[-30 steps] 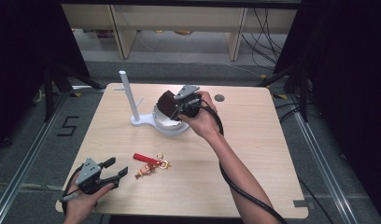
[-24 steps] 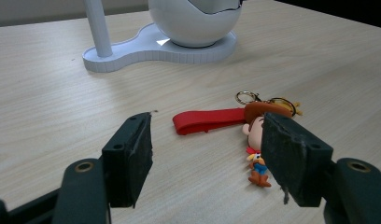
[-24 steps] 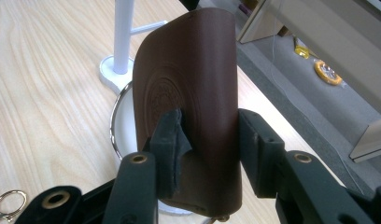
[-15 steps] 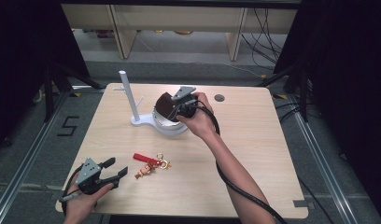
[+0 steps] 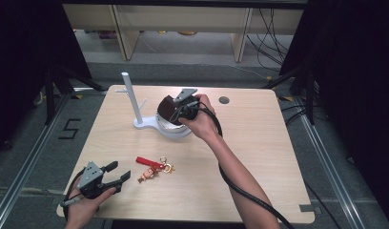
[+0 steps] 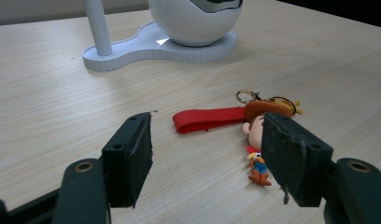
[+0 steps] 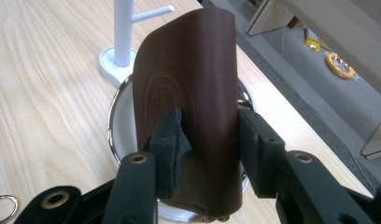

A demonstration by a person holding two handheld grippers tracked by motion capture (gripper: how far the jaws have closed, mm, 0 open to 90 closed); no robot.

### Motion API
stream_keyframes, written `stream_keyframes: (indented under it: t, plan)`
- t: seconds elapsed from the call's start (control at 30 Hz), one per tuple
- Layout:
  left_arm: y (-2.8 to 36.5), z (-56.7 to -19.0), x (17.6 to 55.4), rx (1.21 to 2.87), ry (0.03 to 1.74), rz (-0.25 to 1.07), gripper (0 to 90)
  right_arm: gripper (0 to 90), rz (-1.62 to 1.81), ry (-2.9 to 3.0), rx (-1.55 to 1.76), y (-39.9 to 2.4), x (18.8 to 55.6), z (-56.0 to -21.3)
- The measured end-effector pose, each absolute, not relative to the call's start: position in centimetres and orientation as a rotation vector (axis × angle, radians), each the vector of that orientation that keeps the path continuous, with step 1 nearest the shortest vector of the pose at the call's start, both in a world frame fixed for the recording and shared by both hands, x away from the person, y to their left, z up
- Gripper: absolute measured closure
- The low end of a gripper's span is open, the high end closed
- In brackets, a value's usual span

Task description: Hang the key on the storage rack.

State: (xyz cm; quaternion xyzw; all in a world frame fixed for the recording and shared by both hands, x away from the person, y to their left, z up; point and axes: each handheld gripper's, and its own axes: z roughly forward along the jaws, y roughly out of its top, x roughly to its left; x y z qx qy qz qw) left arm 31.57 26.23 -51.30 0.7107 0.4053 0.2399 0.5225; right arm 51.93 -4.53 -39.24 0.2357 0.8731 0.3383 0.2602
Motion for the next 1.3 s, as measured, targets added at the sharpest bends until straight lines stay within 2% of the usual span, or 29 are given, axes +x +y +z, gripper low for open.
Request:
stream_keyframes:
  t: [0.97, 1.17, 1.3]
  plan:
    - [26.2, -51.4, 31.6, 1.708, 0.982, 0.563, 33.5, 59.7, 0.856, 2.42, 0.605, -3.9, 53.7, -41.2]
    - [26.2, -51.4, 31.6, 1.705, 0.979, 0.56, 33.4, 55.6, 0.903, 2.401, 0.649, -3.9, 53.6, -40.8]
    - [26.1, -51.3, 31.5, 1.71, 0.981, 0.564, 33.4, 56.0, 0.928, 2.386, 0.669, -4.5, 53.2, -40.0]
